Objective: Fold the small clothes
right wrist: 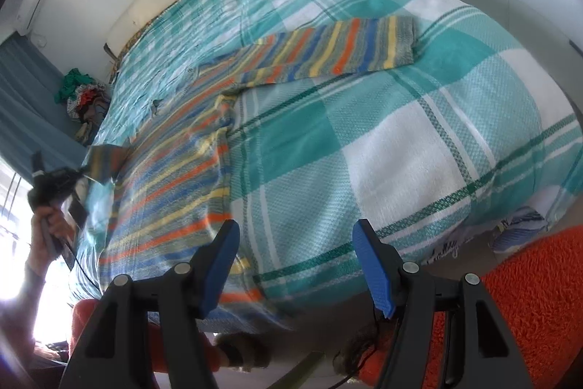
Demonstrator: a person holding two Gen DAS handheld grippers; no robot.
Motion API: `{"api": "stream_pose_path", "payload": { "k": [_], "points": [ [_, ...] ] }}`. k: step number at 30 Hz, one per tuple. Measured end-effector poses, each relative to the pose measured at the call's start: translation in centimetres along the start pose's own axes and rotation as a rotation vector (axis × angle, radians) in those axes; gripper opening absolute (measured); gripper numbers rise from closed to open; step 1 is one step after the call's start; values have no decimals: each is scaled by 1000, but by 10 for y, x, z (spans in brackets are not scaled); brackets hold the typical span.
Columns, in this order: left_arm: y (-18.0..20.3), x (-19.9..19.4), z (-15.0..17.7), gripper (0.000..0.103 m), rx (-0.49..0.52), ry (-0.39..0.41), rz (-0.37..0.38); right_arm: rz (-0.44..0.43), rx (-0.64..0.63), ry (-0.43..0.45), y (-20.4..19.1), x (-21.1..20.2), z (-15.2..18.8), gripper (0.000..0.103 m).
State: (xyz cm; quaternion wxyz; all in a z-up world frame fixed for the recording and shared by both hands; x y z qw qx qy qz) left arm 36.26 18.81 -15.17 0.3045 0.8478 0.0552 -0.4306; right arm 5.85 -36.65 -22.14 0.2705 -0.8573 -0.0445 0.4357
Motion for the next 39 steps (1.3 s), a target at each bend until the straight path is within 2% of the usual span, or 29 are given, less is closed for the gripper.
{"api": "stream_pose_path", "payload": {
  "k": [2,4,5,6,9,14,16,18,19,20,21,23,25,28,32,33,35,36,37,39],
  "points": [
    [-50,-2,-13,3,-127,9,-75,-21,-19,3,-6,2,1,64],
    [-100,0,-9,3,-208,-16,-168,-37,-27,2,-10,6,2,64],
    [-116,1,-2,3,-242,-37,-183,-45,-29,-1,-12,8,2,64],
    [-128,2,6,3,-270,-56,-180,-47,-32,-2,-14,10,2,64],
    [-131,-6,20,3,-277,-74,-154,-55,-36,-10,-16,16,3,64],
    [-116,-36,4,2,-326,-28,20,-53,-51,-26,-19,23,3,64],
    [-125,-34,-3,4,-315,-8,-15,-49,-60,-28,-21,25,3,64],
    [-143,-9,9,13,-307,-83,-78,-48,-67,-40,-24,29,4,64],
    [-154,-2,17,25,-321,-117,-94,-49,-70,-48,-25,32,5,64],
    [-163,3,28,32,-347,-143,-100,-49,-73,-52,-27,33,6,64],
    [-169,5,37,41,-376,-146,-84,-48,-81,-52,-28,33,6,64],
    [-171,3,44,52,-416,-109,-10,-39,-95,-47,-30,31,6,64],
    [-169,-1,42,66,-424,-80,34,-29,-100,-52,-29,31,7,64],
    [-170,1,29,75,-418,-41,0,-17,-92,-75,-24,35,12,64],
    [-175,23,7,75,-417,-38,-44,-1,-107,-96,-26,39,16,64],
    [-172,31,1,73,-407,-41,-47,4,-114,-100,-28,40,17,64],
    [-162,47,-5,23,-349,-70,-41,16,-132,-112,-31,42,20,64],
    [-156,54,-4,3,-308,-101,-45,22,-141,-119,-33,43,22,64],
    [-152,52,-8,2,-250,-80,-93,28,-148,-126,-35,45,23,64],
    [-150,34,-22,2,-173,28,-166,38,-154,-135,-37,48,25,64]
  ]
}}
Point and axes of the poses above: each gripper's, at about its wrist camera, not at the fingertips, and x roughly the way its jaws point, y to its right, z to its underside, the point moved 9 cm from there along x, roughly the way its jaws point, and after that the axes turned 6 degrees about -z, right-handed, at the moved point
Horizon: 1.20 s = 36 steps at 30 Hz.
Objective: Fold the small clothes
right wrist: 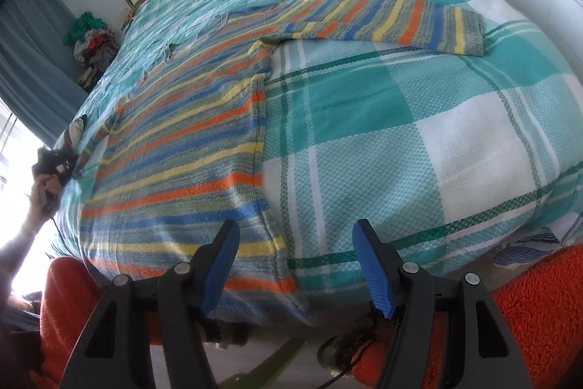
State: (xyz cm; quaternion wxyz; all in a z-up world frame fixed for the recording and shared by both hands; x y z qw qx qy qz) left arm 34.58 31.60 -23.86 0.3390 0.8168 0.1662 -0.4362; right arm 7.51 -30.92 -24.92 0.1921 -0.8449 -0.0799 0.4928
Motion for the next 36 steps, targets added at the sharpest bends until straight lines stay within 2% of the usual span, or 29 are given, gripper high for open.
{"api": "stream_pose_path", "payload": {
  "k": [1,3,5,6,7,9,10,14,16,17,18,19,21,26,30,33,36],
  "points": [
    [-7,-2,-5,2,-15,18,-16,3,-3,-5,-1,2,0,64],
    [-26,6,-5,3,-67,-28,-23,8,-9,-13,-4,4,1,64],
    [-35,8,3,13,-72,-80,-18,7,-26,-25,-8,8,3,64],
    [-38,3,7,22,-68,-85,-15,8,-39,-30,-10,9,3,64],
    [-39,-6,11,41,-58,-81,2,7,-51,-32,-12,10,4,64],
    [-40,-26,22,66,-39,-63,36,3,-69,-35,-15,11,5,64],
    [-40,-34,29,69,-25,-59,48,1,-74,-37,-16,11,5,64],
    [-30,-28,58,69,-15,-123,73,-14,-70,-41,-16,16,5,64],
    [-27,-23,60,67,-34,-92,63,-20,-64,-45,-17,18,5,64],
    [-23,-20,59,57,-44,-84,73,-22,-61,-46,-17,19,5,64],
    [-18,-15,63,8,-41,-108,85,-25,-59,-45,-18,19,4,64],
    [-15,-10,68,4,-24,-146,69,-27,-59,-42,-18,18,4,64],
    [-16,-20,68,3,21,-126,1,-30,-57,-30,-20,14,3,64],
    [-46,-32,60,3,52,-134,-76,-18,-78,-2,-23,8,2,64],
    [-39,-26,66,4,109,-145,-123,-23,-77,-23,-22,12,6,64],
    [-39,-24,71,11,133,-138,-177,-27,-70,-11,-20,8,6,64],
    [-41,-35,73,27,123,-128,-221,-31,-58,4,-16,4,7,64]
  ]
}}
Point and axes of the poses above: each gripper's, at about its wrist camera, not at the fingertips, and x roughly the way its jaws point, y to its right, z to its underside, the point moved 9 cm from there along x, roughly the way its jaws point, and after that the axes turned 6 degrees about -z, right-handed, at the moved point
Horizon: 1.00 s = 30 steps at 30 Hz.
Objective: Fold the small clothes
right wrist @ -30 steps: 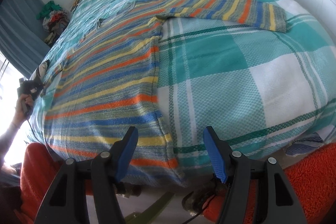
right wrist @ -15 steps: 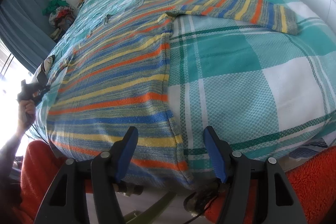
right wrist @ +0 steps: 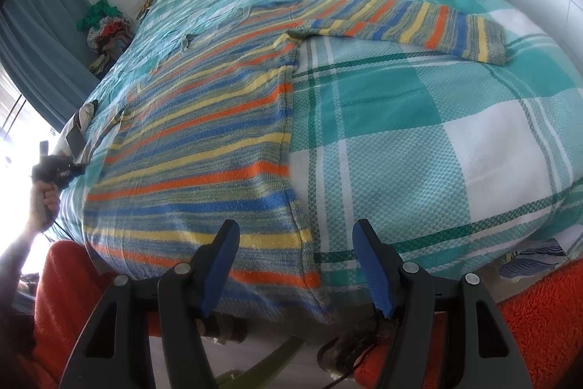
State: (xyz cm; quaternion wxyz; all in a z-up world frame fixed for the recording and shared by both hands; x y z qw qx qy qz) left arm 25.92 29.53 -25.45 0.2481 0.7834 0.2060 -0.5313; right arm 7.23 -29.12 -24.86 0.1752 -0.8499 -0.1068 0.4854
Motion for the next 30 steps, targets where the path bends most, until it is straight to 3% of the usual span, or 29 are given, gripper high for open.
{"api": "stream_pose_path", "payload": {
  "k": [2,4,7,11,13,17,19,24,27,30],
  "points": [
    [1,-19,0,45,20,60,-59,1,3,0,1,0,0,64],
    [15,-45,-7,69,66,174,-86,4,2,0,1,0,-1,64],
    [55,-66,-16,82,150,268,-48,5,-1,-6,0,2,-2,64],
    [111,-41,-19,85,251,220,20,3,-7,-15,-4,6,-3,64],
    [114,-15,-21,85,253,169,-3,4,-12,-14,-7,6,-5,64],
    [66,23,-12,84,219,89,-136,11,-19,-15,-7,6,-5,64],
    [40,21,-8,85,196,99,-153,15,-13,-14,-3,4,-3,64],
    [-28,5,-13,86,143,108,-290,13,32,-13,10,4,-2,64],
    [-41,-11,-11,85,108,119,-285,3,48,-1,11,2,-3,64],
    [-35,-30,2,85,93,137,-211,-8,48,15,8,1,-7,64]
  ]
}}
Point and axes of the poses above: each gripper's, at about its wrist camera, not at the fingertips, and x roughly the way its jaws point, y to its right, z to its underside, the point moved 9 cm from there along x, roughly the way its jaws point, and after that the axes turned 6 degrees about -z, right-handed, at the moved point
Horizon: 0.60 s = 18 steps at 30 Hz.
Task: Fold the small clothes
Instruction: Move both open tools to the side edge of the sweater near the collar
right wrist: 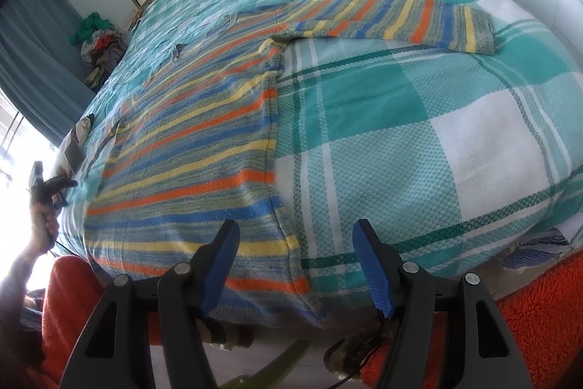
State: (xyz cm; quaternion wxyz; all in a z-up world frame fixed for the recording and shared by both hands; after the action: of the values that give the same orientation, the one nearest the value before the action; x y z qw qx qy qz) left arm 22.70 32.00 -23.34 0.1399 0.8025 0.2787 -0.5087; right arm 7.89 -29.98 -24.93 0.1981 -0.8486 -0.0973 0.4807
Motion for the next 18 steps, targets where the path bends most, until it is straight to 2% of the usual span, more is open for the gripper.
{"api": "stream_pose_path", "payload": {
  "k": [4,10,15,18],
  "points": [
    [28,-31,18,85,58,32,105,-5,-15,9,-6,-1,-8,64],
    [79,-102,26,85,251,114,268,2,-66,91,-19,-30,-33,64],
    [124,-184,5,95,356,218,422,10,-163,203,-35,-84,-94,64],
    [169,-215,-14,97,441,230,501,11,-262,264,-45,-116,-138,71]
  ]
}}
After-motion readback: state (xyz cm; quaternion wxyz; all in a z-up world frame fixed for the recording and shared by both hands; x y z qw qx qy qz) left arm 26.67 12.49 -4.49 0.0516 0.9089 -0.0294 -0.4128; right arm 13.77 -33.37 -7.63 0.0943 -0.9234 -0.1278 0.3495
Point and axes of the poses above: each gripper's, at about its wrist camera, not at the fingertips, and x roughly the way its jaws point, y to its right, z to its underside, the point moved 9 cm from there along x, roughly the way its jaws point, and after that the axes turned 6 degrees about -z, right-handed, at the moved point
